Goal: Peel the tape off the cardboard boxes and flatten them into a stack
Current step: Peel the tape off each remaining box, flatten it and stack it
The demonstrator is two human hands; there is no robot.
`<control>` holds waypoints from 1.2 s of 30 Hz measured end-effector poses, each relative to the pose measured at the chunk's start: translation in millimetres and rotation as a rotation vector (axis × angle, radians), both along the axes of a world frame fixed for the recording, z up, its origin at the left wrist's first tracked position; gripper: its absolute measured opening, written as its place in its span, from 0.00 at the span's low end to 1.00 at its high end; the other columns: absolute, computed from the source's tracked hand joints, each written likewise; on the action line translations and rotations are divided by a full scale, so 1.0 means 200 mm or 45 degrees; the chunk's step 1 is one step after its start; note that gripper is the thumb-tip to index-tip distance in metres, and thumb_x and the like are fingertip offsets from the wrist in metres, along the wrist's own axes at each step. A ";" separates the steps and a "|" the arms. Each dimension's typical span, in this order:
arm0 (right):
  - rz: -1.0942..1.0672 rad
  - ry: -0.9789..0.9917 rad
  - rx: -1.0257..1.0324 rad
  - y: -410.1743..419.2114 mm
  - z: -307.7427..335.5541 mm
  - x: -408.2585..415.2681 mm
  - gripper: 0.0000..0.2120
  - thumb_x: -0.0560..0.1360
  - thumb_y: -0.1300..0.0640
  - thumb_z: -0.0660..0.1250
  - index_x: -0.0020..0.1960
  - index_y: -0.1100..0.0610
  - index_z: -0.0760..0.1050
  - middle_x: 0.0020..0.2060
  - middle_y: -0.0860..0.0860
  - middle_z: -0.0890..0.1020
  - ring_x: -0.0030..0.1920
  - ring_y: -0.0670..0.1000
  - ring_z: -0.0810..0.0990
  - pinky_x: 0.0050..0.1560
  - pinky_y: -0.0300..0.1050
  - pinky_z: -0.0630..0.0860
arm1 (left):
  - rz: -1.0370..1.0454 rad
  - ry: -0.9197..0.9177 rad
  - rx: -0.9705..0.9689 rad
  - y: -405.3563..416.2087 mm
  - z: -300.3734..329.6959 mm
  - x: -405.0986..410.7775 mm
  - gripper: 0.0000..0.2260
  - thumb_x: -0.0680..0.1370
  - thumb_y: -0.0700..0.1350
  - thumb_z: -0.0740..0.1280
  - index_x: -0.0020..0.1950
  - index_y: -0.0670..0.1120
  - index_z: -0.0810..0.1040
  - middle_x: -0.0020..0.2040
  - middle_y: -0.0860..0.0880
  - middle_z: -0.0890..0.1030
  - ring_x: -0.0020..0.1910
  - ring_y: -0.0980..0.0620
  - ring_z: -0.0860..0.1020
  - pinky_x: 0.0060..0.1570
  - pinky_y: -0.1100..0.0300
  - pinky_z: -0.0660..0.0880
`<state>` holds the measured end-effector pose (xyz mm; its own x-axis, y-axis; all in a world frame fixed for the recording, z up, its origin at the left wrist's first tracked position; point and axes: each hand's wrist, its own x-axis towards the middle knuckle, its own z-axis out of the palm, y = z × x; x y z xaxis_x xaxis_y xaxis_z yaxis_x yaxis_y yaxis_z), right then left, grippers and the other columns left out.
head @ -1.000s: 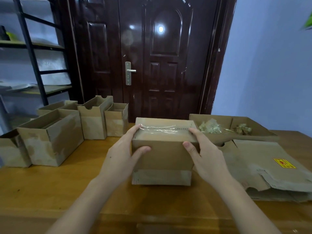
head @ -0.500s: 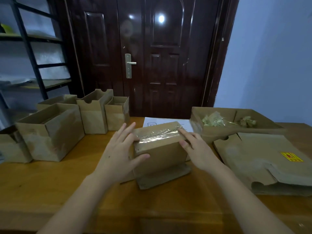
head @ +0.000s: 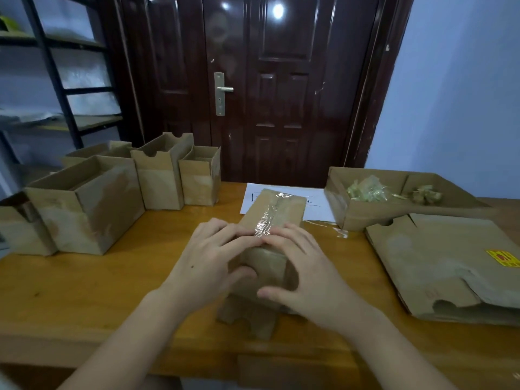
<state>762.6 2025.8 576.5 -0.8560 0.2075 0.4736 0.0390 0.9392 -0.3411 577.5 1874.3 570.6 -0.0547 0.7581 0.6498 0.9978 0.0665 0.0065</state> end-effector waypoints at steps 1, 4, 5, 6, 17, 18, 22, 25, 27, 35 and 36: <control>0.000 0.022 -0.026 0.01 0.00 0.02 0.32 0.73 0.38 0.73 0.74 0.40 0.66 0.74 0.34 0.64 0.79 0.37 0.51 0.74 0.41 0.55 | -0.005 0.000 0.035 0.01 -0.01 0.02 0.26 0.73 0.60 0.72 0.70 0.55 0.77 0.64 0.56 0.79 0.60 0.52 0.73 0.57 0.58 0.66; 0.074 0.011 -0.236 0.08 0.04 0.08 0.25 0.74 0.52 0.77 0.68 0.43 0.73 0.72 0.32 0.69 0.79 0.36 0.53 0.74 0.33 0.53 | -0.061 -0.043 0.097 0.02 -0.03 0.06 0.25 0.74 0.65 0.70 0.68 0.55 0.77 0.63 0.56 0.79 0.61 0.52 0.73 0.63 0.61 0.63; 0.108 -0.023 -0.308 0.10 0.06 0.10 0.24 0.74 0.54 0.77 0.67 0.43 0.74 0.72 0.32 0.70 0.78 0.35 0.54 0.74 0.33 0.53 | -0.088 -0.053 0.088 0.02 -0.03 0.07 0.26 0.74 0.67 0.69 0.67 0.55 0.76 0.63 0.57 0.78 0.63 0.52 0.72 0.67 0.63 0.60; 0.128 -0.059 -0.370 0.12 0.08 0.12 0.24 0.74 0.55 0.77 0.66 0.43 0.75 0.71 0.31 0.71 0.78 0.35 0.54 0.75 0.36 0.55 | -0.115 -0.055 0.059 0.03 -0.03 0.08 0.27 0.74 0.68 0.69 0.67 0.55 0.76 0.65 0.56 0.77 0.66 0.53 0.71 0.71 0.63 0.57; 0.021 -0.098 -0.162 0.14 0.06 0.21 0.33 0.68 0.48 0.81 0.69 0.43 0.72 0.73 0.30 0.66 0.78 0.34 0.50 0.73 0.34 0.54 | -0.227 -0.233 0.082 0.12 -0.12 0.18 0.32 0.72 0.62 0.76 0.72 0.53 0.72 0.74 0.55 0.71 0.79 0.54 0.62 0.75 0.55 0.63; 0.010 -0.077 -0.133 0.13 0.04 0.21 0.33 0.68 0.49 0.81 0.69 0.43 0.71 0.73 0.31 0.66 0.79 0.35 0.50 0.72 0.33 0.54 | -0.232 -0.243 0.089 0.12 -0.12 0.19 0.31 0.72 0.62 0.75 0.72 0.53 0.72 0.74 0.55 0.71 0.79 0.53 0.63 0.74 0.53 0.65; -0.009 0.000 -0.080 0.13 -0.01 0.20 0.33 0.69 0.51 0.80 0.70 0.45 0.70 0.74 0.34 0.66 0.80 0.38 0.51 0.74 0.36 0.53 | -0.249 -0.283 0.098 0.12 -0.11 0.19 0.29 0.74 0.60 0.75 0.72 0.52 0.73 0.74 0.54 0.72 0.79 0.52 0.63 0.73 0.47 0.69; -0.017 0.041 -0.080 0.12 -0.03 0.20 0.32 0.70 0.52 0.79 0.70 0.45 0.70 0.75 0.36 0.66 0.80 0.39 0.51 0.74 0.33 0.52 | -0.248 -0.266 0.081 0.11 -0.12 0.20 0.31 0.74 0.59 0.75 0.73 0.52 0.71 0.76 0.53 0.70 0.80 0.50 0.61 0.72 0.44 0.70; -0.015 0.061 -0.085 0.12 -0.04 0.19 0.32 0.71 0.53 0.78 0.70 0.45 0.69 0.75 0.37 0.66 0.80 0.40 0.52 0.75 0.31 0.50 | -0.245 -0.242 0.062 0.10 -0.13 0.20 0.32 0.74 0.58 0.75 0.74 0.52 0.69 0.77 0.51 0.68 0.81 0.48 0.59 0.72 0.42 0.70; -0.002 0.090 -0.086 0.12 -0.04 0.19 0.32 0.71 0.55 0.79 0.71 0.49 0.70 0.75 0.40 0.67 0.80 0.42 0.53 0.77 0.33 0.51 | -0.338 0.168 0.130 0.10 -0.17 0.21 0.06 0.79 0.50 0.73 0.50 0.49 0.84 0.74 0.42 0.71 0.79 0.40 0.65 0.77 0.41 0.62; -0.001 0.091 -0.086 0.12 -0.04 0.19 0.32 0.71 0.55 0.78 0.71 0.48 0.70 0.75 0.40 0.67 0.80 0.42 0.53 0.77 0.34 0.51 | -0.334 0.167 0.114 0.10 -0.17 0.21 0.06 0.80 0.50 0.72 0.48 0.49 0.85 0.74 0.43 0.72 0.79 0.40 0.64 0.78 0.41 0.61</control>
